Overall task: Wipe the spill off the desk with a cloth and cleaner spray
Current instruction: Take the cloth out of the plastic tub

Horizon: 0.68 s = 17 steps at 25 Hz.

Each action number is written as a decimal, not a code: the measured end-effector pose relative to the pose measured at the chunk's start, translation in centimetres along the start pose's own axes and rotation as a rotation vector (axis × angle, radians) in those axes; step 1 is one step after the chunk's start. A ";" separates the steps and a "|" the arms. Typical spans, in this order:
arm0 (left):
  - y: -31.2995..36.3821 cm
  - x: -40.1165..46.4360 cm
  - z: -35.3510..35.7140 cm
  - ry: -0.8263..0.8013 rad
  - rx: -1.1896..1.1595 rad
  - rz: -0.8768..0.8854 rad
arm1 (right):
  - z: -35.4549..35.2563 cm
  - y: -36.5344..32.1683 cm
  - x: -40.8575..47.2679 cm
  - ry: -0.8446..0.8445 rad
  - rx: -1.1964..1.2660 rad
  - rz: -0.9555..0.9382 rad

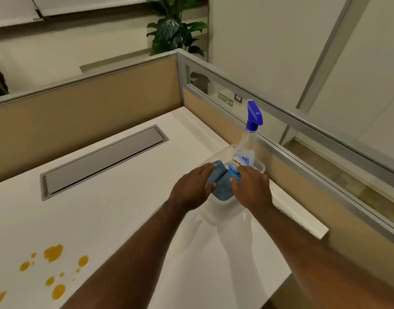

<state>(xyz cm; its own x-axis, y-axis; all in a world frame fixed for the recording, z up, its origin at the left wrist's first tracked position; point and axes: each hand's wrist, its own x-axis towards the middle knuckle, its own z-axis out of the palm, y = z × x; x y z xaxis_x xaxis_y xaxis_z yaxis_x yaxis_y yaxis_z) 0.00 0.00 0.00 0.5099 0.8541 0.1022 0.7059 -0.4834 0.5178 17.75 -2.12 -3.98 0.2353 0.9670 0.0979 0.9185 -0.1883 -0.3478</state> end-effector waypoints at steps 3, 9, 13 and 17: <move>-0.4 4.1 0.2 -0.200 0.061 0.040 | 0.6 0.0 1.1 -0.018 -0.207 0.113; -1.2 11.1 2.9 -0.470 0.461 0.143 | 1.4 -0.5 3.2 -0.220 -0.354 0.142; -1.4 13.9 4.6 -0.615 0.737 0.050 | 2.2 0.0 4.1 -0.387 -0.380 0.148; -1.6 15.3 5.8 -0.800 0.691 -0.031 | 2.7 0.5 4.6 -0.451 -0.348 0.164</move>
<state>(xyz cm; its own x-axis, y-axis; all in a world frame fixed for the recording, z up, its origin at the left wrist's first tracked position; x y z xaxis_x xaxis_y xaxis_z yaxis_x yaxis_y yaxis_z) 9.55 12.75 -4.23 0.4850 0.6144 -0.6224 0.7222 -0.6827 -0.1112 18.43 2.67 -6.21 0.2947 0.8836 -0.3638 0.9497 -0.3130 0.0091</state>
